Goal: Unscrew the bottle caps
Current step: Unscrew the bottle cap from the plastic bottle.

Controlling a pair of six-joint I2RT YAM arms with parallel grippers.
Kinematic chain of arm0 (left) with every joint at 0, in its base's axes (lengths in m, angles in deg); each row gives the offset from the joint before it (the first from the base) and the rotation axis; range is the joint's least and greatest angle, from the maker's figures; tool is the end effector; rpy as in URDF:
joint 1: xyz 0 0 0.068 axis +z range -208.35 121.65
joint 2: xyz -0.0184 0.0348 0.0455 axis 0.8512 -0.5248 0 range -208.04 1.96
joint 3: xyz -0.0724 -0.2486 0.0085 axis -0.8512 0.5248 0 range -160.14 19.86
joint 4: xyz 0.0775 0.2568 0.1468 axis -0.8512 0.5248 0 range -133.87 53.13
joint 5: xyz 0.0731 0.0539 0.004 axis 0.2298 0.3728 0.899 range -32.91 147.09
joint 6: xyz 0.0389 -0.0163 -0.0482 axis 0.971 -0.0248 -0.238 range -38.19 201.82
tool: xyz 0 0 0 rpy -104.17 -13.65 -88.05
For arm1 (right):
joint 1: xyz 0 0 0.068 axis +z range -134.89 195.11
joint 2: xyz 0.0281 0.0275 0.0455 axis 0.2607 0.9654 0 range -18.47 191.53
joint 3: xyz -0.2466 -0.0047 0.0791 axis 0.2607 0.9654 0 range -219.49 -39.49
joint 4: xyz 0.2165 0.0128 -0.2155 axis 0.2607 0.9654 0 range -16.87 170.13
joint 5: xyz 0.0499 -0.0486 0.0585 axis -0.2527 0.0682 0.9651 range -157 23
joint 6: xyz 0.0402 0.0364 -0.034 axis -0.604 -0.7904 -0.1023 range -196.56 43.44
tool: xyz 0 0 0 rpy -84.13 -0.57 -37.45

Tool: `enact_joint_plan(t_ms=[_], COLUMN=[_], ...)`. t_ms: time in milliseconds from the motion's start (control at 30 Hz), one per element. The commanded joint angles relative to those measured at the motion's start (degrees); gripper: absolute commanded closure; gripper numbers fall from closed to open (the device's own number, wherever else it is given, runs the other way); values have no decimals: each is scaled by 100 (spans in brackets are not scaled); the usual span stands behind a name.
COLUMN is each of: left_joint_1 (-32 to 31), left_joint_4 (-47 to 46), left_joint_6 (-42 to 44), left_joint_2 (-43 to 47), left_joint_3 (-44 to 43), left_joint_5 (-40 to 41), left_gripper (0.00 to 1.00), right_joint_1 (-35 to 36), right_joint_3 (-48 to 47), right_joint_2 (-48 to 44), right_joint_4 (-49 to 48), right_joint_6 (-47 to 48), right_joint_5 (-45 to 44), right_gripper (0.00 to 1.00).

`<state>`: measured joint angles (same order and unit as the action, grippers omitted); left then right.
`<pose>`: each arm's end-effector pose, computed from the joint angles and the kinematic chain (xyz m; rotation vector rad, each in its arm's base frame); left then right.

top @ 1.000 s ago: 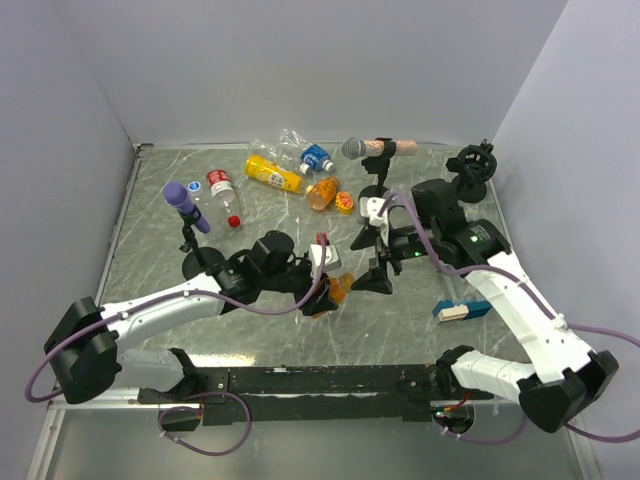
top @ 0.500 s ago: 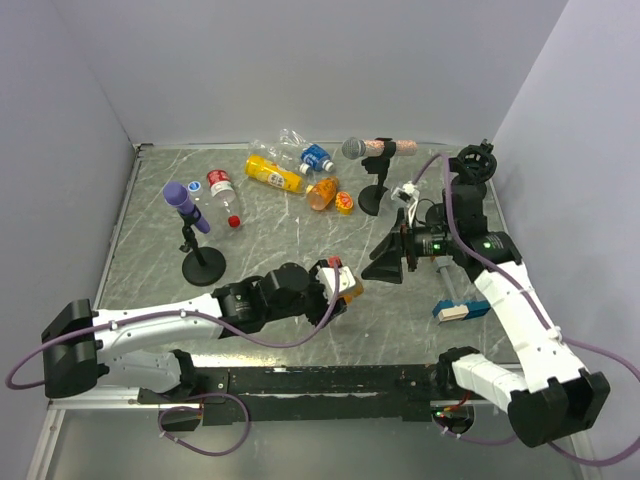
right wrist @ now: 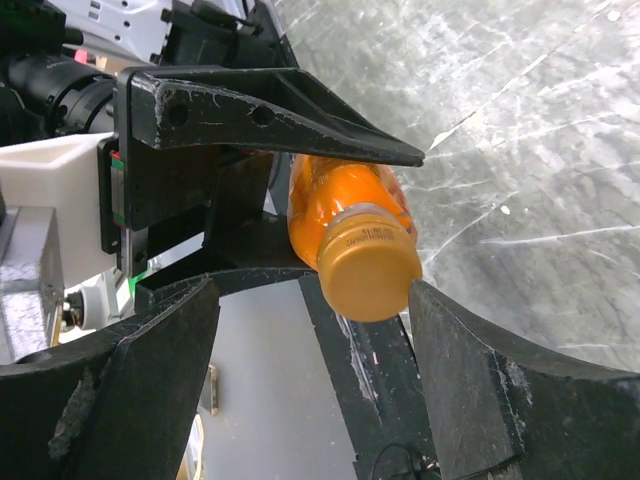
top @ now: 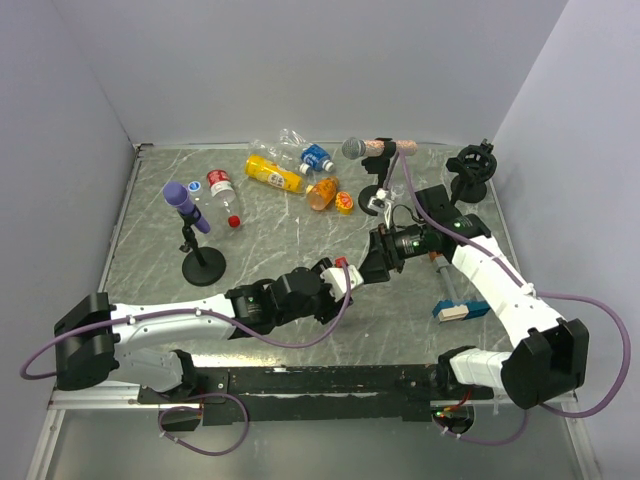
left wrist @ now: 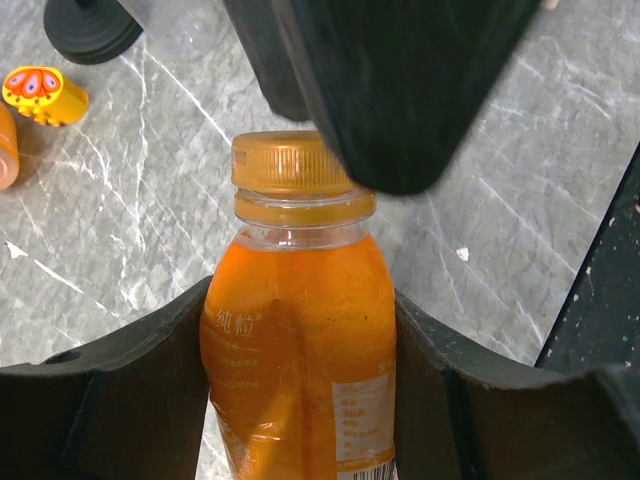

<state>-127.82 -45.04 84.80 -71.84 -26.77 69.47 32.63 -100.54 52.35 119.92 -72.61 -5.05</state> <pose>0.1317 -0.3216 0.2198 1.0981 1.7335 -0.5157 0.2628 0.1287 0.2778 -0.8402 2.1938 1.4602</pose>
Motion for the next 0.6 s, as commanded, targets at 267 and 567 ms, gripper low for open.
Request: enact_joint_plan(t_ms=[267, 567], left_joint_1=[-40, -40], left_joint_4=[-507, -560], left_joint_6=[-26, -79], left_joint_2=[155, 199], left_joint_3=[-171, -118], left_joint_5=[177, 159], left_gripper=[75, 75], right_joint_1=[199, 217], right_joint_3=[-319, -275], right_joint_2=[335, 362], right_joint_4=[76, -47], right_joint_6=[-25, -69], right_joint_5=[19, -271], right_gripper=[25, 23])
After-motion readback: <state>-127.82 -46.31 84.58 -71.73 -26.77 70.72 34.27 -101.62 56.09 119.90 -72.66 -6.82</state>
